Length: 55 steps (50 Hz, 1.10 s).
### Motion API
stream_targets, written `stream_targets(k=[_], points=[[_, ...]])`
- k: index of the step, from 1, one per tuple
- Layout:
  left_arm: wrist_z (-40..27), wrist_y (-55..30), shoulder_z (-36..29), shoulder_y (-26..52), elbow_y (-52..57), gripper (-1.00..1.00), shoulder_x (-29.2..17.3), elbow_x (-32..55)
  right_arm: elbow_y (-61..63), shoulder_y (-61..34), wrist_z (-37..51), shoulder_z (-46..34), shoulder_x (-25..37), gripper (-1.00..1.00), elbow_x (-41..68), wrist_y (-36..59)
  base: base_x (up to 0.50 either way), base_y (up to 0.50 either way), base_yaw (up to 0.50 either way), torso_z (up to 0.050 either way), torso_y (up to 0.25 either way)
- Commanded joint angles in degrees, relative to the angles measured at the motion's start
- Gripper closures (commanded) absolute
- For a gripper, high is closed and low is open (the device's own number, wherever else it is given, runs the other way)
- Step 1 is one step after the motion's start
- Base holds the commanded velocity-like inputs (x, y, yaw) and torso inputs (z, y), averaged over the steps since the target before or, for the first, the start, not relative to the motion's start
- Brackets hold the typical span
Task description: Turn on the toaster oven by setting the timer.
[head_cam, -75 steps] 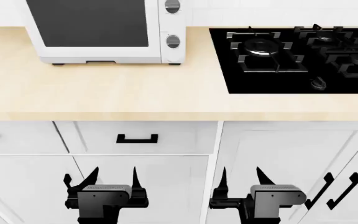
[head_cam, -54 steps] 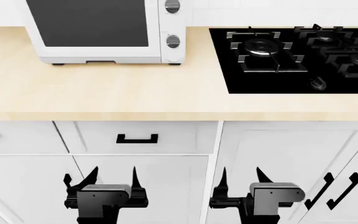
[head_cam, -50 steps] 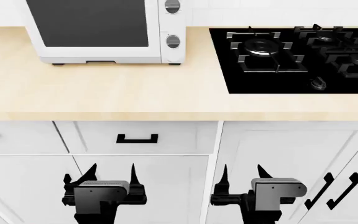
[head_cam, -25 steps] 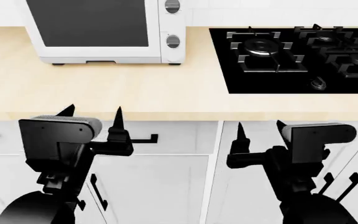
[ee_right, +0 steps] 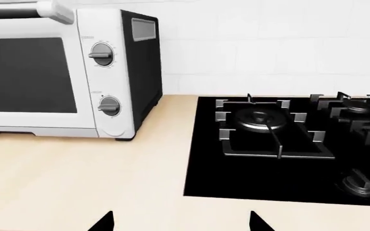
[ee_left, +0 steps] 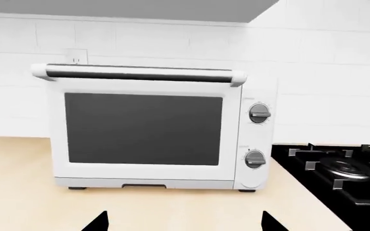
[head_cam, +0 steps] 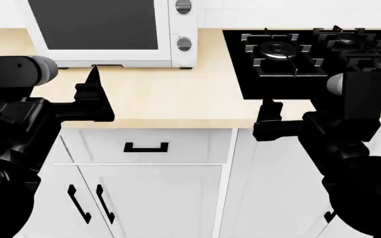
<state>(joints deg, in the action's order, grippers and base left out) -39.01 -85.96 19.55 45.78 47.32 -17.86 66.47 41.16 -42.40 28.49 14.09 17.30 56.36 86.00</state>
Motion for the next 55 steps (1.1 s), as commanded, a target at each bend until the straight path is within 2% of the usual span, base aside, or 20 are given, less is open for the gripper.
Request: stream_targets(k=[1, 4, 6, 7, 15, 19, 27, 28, 34, 55], points=[[-17.5, -2.1, 0.6, 6.1, -6.3, -1.0, -6.1, 17.4, -11.6, -9.5, 23.2, 0.3, 4.0, -1.0, 28.2, 2.5, 0.0, 0.0, 0.0, 0.0, 0.0], [-17.0, -0.7, -1.1, 5.6, -7.1, -1.0, -5.9, 14.3, -13.5, -9.7, 26.2, 0.0, 4.3, -1.0, 31.3, 1.9, 0.0, 0.0, 0.0, 0.0, 0.0], [-17.8, -0.5, -1.1, 5.5, -7.3, -1.0, -6.1, 14.9, -13.8, -9.6, 26.6, -0.3, 4.5, -1.0, 31.5, 1.2, 0.0, 0.0, 0.0, 0.0, 0.0], [-21.4, -0.9, 0.1, 5.7, -7.6, -1.0, -7.2, 20.1, -13.5, -9.6, 27.1, -0.4, 4.7, -1.0, 30.8, 0.8, 0.0, 0.0, 0.0, 0.0, 0.0], [-20.6, 1.1, -2.1, 5.7, -8.0, -1.0, -7.3, 17.3, -12.1, -9.5, 24.4, -1.3, 6.1, -1.0, 25.7, -2.8, 0.0, 0.0, 0.0, 0.0, 0.0], [-23.2, 1.3, -1.5, 5.7, -8.1, -1.0, -8.4, 21.2, -12.5, -9.8, 24.3, -1.5, 6.3, -1.0, 25.2, -3.6, 0.0, 0.0, 0.0, 0.0, 0.0], [-21.5, 2.7, -3.4, 5.3, -8.6, -1.0, -8.4, 18.0, -12.5, -9.7, 23.9, -2.4, 6.8, -1.0, 24.4, -4.9, 0.0, 0.0, 0.0, 0.0, 0.0], [-23.8, 2.6, -2.6, 5.3, -8.6, -1.0, -9.3, 21.6, -12.5, -9.7, 23.8, -2.5, 6.9, -1.0, 24.4, -5.0, 0.0, 0.0, 0.0, 0.0, 0.0], [-21.3, 3.8, -3.9, 4.6, -8.4, -1.0, -9.1, 18.0, -12.2, -8.9, 22.9, -3.5, 7.4, -1.0, 23.6, -5.8, 0.0, 0.0, 0.0, 0.0, 0.0], [-21.5, 5.9, -5.6, 3.8, -8.5, -1.0, -10.2, 17.9, -11.7, -8.6, 22.9, -5.3, 8.5, -1.0, 23.4, -7.4, 0.0, 0.0, 0.0, 0.0, 0.0]])
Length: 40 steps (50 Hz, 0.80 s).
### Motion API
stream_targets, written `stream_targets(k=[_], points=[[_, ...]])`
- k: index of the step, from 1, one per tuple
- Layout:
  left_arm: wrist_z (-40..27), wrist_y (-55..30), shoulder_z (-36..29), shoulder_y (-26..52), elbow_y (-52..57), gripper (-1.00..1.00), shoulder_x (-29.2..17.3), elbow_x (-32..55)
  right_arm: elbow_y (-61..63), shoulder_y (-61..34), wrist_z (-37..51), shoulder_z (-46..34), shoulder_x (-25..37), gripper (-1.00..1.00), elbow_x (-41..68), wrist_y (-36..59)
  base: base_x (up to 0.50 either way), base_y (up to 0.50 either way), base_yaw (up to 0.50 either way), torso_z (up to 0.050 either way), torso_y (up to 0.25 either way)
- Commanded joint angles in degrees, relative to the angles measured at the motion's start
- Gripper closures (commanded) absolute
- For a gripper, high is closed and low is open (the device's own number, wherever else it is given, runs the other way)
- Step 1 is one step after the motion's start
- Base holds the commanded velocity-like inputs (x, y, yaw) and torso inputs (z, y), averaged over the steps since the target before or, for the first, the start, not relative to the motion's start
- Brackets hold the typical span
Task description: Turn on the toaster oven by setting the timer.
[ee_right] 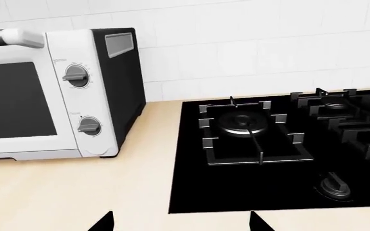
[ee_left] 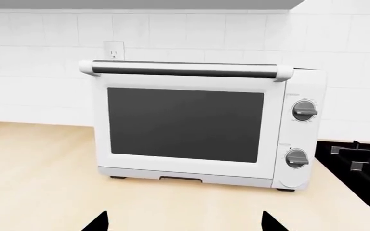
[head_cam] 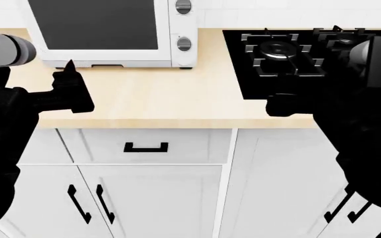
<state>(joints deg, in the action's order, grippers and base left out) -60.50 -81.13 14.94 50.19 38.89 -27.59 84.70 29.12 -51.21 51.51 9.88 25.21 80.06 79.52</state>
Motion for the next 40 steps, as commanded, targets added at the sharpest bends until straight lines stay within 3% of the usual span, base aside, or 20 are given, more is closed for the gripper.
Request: stream_targets(k=[1, 10, 19, 40], points=[[0.5, 1.2, -1.5, -0.5, -0.3, -1.0, -0.4, -1.2, 0.1, 0.2, -0.2, -1.0, 0.6, -1.0, -0.1, -1.0, 0.0, 0.0, 0.0, 0.0, 0.0], [1.1, 2.0, -2.7, -0.5, -0.6, -1.0, -0.6, -2.3, -1.3, 0.5, -0.7, -1.3, 0.5, -1.0, -0.1, -2.0, 0.09, 0.35, 0.0, 0.0, 0.0], [1.0, 2.7, -3.0, -0.8, -0.3, -1.0, -1.1, -1.9, -2.1, 0.6, -0.9, -1.4, 0.5, -1.0, -0.1, -3.1, 0.4, 0.4, 0.0, 0.0, 0.0], [0.2, 4.0, -3.6, -1.1, -0.4, -1.0, -2.2, -0.9, -2.5, 0.8, -0.2, -2.0, 1.0, -1.0, 0.9, -4.1, 0.5, 0.02, 0.0, 0.0, 0.0]])
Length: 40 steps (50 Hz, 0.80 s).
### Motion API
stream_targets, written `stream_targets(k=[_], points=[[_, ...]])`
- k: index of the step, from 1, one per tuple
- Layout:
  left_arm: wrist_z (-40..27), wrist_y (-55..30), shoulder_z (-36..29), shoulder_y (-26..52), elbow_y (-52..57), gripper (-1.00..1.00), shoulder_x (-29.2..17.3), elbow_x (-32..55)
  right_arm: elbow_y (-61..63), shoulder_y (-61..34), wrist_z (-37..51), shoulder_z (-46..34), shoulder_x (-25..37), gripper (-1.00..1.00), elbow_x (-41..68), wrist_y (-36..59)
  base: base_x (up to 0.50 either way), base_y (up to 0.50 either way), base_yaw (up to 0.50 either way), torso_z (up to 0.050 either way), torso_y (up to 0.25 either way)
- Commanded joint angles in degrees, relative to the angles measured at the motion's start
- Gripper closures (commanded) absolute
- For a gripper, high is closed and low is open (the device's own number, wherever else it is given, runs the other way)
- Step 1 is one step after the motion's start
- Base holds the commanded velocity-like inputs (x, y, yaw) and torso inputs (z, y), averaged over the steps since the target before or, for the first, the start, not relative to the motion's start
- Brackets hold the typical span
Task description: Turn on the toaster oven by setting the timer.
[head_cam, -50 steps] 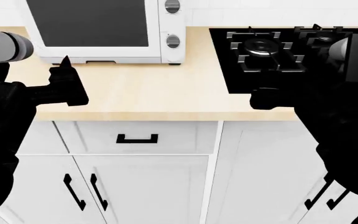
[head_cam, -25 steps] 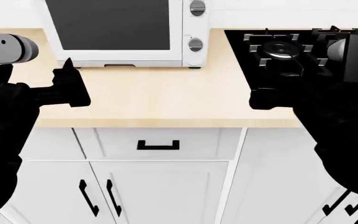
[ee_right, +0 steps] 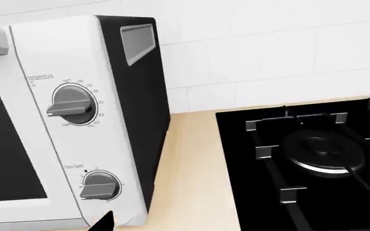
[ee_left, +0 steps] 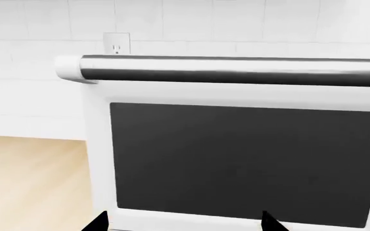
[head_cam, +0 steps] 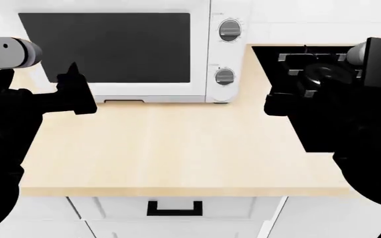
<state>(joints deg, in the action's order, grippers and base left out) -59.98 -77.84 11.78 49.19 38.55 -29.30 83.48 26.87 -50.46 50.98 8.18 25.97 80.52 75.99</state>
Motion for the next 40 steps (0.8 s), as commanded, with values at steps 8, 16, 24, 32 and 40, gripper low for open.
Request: stream_targets(k=[8, 16, 24, 32, 40], points=[[-0.5, 1.1, -0.8, 0.1, -0.3, -1.0, -0.7, 0.5, -0.2, 0.1, 0.8, -0.4, 0.5, -1.0, 1.2, -0.8, 0.5, 0.0, 0.0, 0.0, 0.002], [-0.6, 1.6, -1.1, -0.1, -0.2, -1.0, -1.1, 0.6, -0.1, 0.3, 1.0, -0.6, 0.8, -1.0, 1.3, -1.2, 0.5, 0.0, 0.0, 0.0, 0.0], [-0.6, 2.1, -1.4, -0.2, -0.1, -1.0, -1.4, 0.6, 0.4, 0.5, 1.1, -0.8, 1.1, -1.0, 1.1, -1.8, 0.19, 0.0, 0.0, 0.0, 0.001], [-0.9, 2.5, -1.5, -0.4, 0.0, -1.0, -1.7, 1.0, 0.8, 0.4, 1.8, -1.0, 1.5, -1.0, 1.3, -2.0, 0.0, 0.0, 0.0, 0.0, 0.0], [-1.0, 2.9, -1.9, -0.3, -0.2, -1.0, -1.9, 1.0, 2.1, -6.3, 4.5, -5.0, 4.2, -1.0, 4.5, 2.9, 0.0, 0.0, 0.0, 0.0, 0.0]])
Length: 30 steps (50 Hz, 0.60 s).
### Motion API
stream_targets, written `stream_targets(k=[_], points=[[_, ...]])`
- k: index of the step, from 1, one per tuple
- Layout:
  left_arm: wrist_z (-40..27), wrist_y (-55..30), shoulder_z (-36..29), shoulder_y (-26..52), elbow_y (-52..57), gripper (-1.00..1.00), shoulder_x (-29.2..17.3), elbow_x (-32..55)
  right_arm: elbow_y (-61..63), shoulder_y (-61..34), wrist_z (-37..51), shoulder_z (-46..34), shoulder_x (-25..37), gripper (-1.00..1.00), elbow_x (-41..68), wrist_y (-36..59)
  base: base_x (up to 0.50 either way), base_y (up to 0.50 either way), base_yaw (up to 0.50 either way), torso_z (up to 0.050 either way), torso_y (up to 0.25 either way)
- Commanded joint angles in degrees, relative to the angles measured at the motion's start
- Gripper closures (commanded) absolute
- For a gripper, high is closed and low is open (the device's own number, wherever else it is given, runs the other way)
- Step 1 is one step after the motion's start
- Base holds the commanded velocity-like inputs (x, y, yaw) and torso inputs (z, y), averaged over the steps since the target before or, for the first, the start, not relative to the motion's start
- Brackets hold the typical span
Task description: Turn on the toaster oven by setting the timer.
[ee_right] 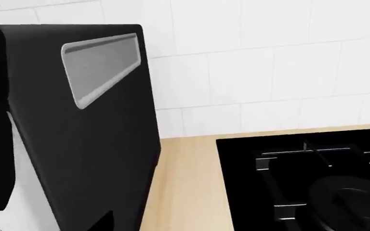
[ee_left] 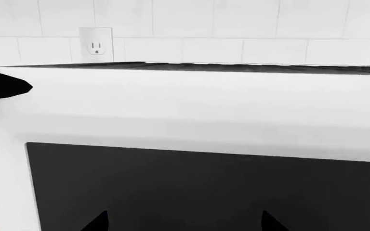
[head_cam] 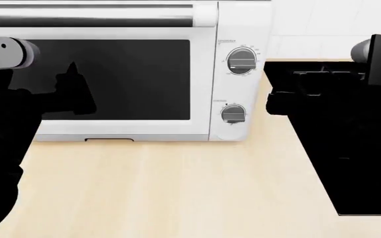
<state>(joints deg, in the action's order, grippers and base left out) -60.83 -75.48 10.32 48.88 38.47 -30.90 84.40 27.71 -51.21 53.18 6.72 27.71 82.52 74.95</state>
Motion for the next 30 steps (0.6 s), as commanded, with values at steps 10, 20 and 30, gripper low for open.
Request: stream_targets(k=[10, 20, 30], points=[[-0.4, 1.3, -0.6, 0.1, -0.2, -1.0, -0.5, 0.3, 6.2, -16.6, -0.5, -15.5, 8.8, -1.0, 7.8, 14.1, 0.0, 0.0, 0.0, 0.0, 0.0], [-0.9, 1.6, -0.9, 0.4, -0.3, -1.0, -0.8, 0.9, 14.7, -23.2, -15.1, -30.5, 15.5, -1.0, -2.5, 13.3, 0.0, 0.0, 0.0, 0.0, 0.0], [-1.0, 2.0, -1.8, 0.7, -0.5, -1.0, -0.9, 0.9, 20.8, -25.7, -27.0, -43.9, 20.6, -1.0, -15.6, 9.6, 0.0, 0.0, 0.0, 0.0, 0.0]])
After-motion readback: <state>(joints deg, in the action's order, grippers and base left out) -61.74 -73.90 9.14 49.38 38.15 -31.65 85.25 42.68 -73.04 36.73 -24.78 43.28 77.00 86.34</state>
